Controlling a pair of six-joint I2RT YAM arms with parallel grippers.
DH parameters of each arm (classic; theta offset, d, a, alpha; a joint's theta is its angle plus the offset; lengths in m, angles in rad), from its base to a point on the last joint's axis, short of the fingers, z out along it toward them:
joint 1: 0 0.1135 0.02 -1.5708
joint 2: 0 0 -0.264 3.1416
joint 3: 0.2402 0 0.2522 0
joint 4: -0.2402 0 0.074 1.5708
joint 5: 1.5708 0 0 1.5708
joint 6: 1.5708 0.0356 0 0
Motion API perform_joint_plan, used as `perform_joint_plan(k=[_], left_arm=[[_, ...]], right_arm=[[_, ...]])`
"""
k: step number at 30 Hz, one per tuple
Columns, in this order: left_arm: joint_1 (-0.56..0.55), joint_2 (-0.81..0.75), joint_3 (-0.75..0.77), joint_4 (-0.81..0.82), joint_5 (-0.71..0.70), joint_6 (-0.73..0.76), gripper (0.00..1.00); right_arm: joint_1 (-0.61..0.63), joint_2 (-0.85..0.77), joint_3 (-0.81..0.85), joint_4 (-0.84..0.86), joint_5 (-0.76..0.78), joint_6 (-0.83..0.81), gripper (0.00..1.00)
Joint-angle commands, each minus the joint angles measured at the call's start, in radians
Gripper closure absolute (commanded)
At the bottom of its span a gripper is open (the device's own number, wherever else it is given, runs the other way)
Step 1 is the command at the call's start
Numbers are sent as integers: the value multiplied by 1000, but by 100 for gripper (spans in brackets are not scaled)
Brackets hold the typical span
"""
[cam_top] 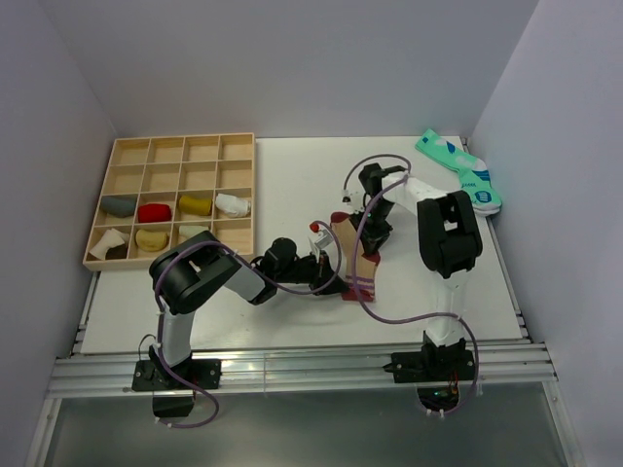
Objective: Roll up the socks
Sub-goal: Roll the sock at the center of the board.
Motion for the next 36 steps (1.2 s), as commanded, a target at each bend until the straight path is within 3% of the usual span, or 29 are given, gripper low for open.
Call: perform_joint_plan(k=[1,8,18,26,36], left_arm=[[-6,-37,32,-7,43,35,100],[-6,-19,72,-100,35,51,100],[-6,39,167,-287,-114,18,100],[-17,90,219,-415,-213,-6,100],[-17,102,223,-474,-272,-52,100]], right_arm=[[40,50,76,18,48,33,69],[55,113,168,12,5,87,69],[54,100,139,40,-32,93,70],[54,7,96,75,-50,88,69],[-6,-217,-20,141,-93,55,57]])
